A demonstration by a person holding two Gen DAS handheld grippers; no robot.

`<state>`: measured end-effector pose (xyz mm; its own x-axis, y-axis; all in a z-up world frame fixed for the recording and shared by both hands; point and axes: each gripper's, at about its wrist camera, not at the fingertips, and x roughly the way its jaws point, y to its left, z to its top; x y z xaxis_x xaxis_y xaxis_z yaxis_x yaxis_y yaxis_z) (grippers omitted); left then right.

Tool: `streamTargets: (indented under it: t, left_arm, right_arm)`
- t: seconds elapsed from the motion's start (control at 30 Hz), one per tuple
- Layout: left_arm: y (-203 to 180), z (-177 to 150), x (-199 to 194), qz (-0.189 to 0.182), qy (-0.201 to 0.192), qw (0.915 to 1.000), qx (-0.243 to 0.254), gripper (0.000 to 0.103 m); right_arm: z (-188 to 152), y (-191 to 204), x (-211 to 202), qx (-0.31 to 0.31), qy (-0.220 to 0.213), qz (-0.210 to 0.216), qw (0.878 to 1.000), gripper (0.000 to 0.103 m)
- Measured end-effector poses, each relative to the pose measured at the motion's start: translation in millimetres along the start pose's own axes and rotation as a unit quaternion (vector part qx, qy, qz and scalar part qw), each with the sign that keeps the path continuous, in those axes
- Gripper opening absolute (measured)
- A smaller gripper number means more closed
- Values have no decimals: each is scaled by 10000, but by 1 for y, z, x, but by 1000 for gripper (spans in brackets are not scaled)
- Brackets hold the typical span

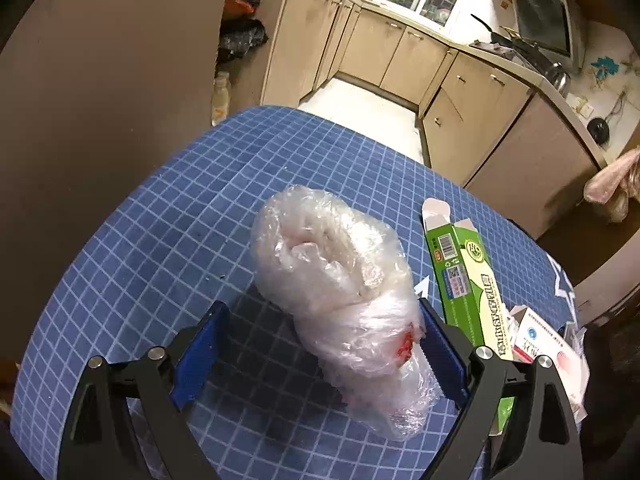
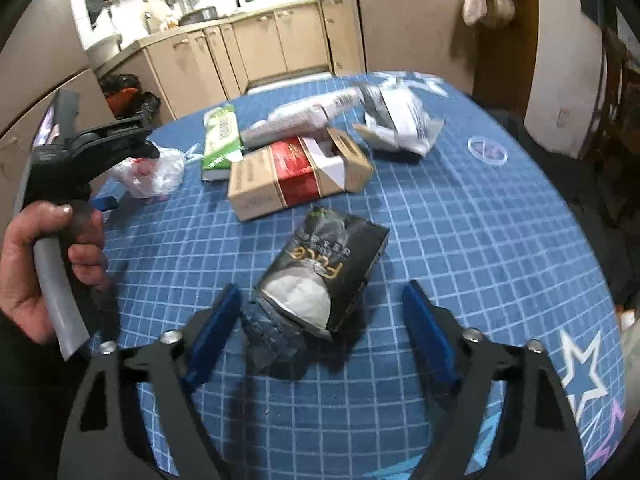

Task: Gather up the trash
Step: 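Grasp the clear plastic bag with the left gripper while right grasps the black snack pack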

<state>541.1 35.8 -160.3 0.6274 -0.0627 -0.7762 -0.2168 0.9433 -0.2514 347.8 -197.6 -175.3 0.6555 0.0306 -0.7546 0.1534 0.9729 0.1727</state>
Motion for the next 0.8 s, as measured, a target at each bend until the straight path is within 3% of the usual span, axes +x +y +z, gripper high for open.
streamTargets:
  t: [0.07, 0.13, 0.17, 0.2, 0.3, 0.5, 0.8]
  left_arm:
    - [0, -2, -1, 33, -59, 10000, 10, 88]
    - [-2, -3, -2, 133, -136, 9998, 45, 78]
    - [-2, -5, -2, 147, -173, 9997, 72, 67]
    - [-3, -7, -4, 92, -190, 9997, 126, 51]
    - [-2, -12, -8, -39, -123, 9997, 191, 42]
    - [7, -27, -43, -231, -224, 9993, 178, 35]
    - [27, -95, -119, -883, -312, 9947, 423, 35]
  right_arm:
    - [1, -1, 1, 16, 4, -36, 10000, 67]
    - [3, -2, 1, 51, -17, -66, 10000, 59]
    - [4, -4, 1, 66, -31, -53, 10000, 51]
    - [4, -6, 0, 97, -37, 13, 9999, 50]
    - [4, -11, -1, 170, -54, 167, 9997, 47]
    - [-6, -22, -17, 178, -162, 424, 9988, 42]
    - [-30, -35, -51, -231, -355, 623, 9972, 37]
